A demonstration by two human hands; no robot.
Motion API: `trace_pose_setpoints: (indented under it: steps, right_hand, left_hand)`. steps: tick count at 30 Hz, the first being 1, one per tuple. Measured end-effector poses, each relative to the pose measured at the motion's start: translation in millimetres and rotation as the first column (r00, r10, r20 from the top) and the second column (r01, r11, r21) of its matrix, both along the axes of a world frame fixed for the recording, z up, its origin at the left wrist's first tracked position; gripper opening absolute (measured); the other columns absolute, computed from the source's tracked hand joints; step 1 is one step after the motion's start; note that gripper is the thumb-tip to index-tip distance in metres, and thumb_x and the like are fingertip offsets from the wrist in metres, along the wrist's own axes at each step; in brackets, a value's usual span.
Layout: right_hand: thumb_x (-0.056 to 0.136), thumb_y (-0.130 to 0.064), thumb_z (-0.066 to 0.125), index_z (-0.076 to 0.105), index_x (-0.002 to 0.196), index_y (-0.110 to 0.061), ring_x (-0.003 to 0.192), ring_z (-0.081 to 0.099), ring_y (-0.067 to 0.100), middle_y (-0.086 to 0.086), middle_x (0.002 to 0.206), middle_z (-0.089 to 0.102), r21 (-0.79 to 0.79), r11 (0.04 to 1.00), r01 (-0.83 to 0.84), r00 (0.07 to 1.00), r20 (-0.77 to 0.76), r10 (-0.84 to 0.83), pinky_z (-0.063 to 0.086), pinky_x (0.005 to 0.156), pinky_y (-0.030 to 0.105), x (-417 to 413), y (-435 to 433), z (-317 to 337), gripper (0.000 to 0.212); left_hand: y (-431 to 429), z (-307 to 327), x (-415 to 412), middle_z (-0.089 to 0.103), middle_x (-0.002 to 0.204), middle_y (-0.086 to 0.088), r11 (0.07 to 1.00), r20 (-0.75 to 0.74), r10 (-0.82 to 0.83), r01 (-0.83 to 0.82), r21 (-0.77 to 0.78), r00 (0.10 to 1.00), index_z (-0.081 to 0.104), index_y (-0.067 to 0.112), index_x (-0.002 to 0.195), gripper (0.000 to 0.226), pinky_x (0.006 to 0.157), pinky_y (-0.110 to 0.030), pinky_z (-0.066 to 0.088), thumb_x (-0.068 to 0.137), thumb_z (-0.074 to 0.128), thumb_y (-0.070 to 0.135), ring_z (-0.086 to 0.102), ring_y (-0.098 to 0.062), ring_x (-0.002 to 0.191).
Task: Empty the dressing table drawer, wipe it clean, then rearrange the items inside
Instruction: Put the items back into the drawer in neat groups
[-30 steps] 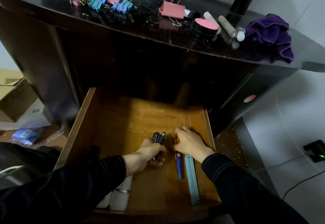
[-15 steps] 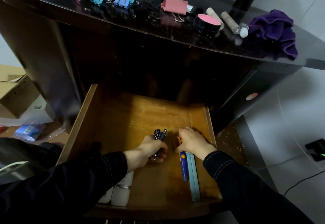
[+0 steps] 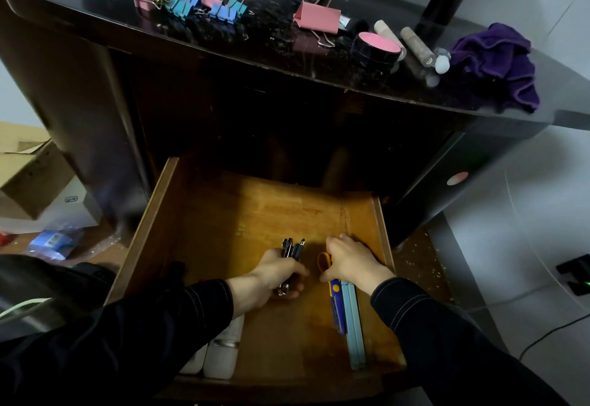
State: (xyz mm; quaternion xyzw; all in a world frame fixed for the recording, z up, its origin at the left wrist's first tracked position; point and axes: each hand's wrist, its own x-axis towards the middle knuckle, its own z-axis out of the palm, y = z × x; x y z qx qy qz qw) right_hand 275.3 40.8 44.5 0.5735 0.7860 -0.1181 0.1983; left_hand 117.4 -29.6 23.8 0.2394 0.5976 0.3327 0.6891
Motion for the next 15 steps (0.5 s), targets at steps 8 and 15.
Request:
trace_pose_setpoints:
  steps: [8,15]
  right_hand:
    - [0.097,-0.037,0.055,0.066,0.114,-0.020,0.112,0.054,0.018,-0.004,0.113,0.059,0.574,0.781,-0.248,0.923,-0.105,0.371,0.050,0.093,0.036,42,-12,28,0.027]
    - [0.093,-0.023,0.064,0.071,0.097,-0.021,0.131,0.047,0.019,-0.005,0.111,0.063,0.656,0.754,-0.036,0.922,-0.269,0.278,0.042,0.106,0.041,62,-30,13,0.009]
  left_hand:
    - [0,0,6,0.059,0.094,-0.008,0.995,-0.043,-0.096,0.097,0.026,0.994,0.051,0.016,0.112,0.027,0.061,-0.033,0.056,0.090,0.065,0.026,0.066,-0.022,0.069]
    - [-12,5,-3,0.063,0.110,0.009,0.320,-0.858,-0.367,0.915,0.246,0.359,0.063,0.031,0.115,0.040,0.086,-0.027,0.048,0.082,0.063,0.008,0.055,-0.011,0.105]
